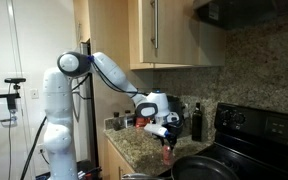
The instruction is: Put the pink can in the open cabinet, close the open cabinet door
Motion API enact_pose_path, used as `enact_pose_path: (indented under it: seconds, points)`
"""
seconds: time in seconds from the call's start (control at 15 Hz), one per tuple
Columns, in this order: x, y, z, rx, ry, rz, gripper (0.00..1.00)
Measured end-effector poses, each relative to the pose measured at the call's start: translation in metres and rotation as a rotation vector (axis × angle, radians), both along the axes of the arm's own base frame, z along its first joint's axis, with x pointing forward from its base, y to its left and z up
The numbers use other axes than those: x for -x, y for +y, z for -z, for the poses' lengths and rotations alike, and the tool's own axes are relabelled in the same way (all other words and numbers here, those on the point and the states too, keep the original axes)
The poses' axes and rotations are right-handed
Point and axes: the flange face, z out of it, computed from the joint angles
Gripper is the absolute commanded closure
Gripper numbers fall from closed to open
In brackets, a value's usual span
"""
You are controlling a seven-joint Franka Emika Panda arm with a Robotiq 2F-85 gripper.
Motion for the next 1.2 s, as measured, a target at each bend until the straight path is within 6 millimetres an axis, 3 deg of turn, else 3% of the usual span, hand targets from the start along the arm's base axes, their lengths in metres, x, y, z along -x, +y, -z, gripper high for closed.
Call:
enact_pose_path:
  seconds: [0.13, 0.33, 0.47, 0.53, 1.0, 1.2]
  points:
    - [-0.0022, -0.0007, -0.0042, 0.003, -0.009, 0.003, 0.65]
    - [-0.0041, -0.0009, -0.0059, 0.005, -0.012, 0.006, 0.84]
    - [-0.0045, 0.0002, -0.0035, 0.003, -0.007, 0.004, 0.46]
    - [-0.0047, 0.0006, -0.0026, 0.003, -0.005, 0.003, 0.45]
    - [-0.0048, 0.0001, -0.0009, 0.048, 0.021, -0.004, 0.00]
    - [-0.0056, 0.0019, -0.0008, 0.031, 0.012, 0.001, 0.00]
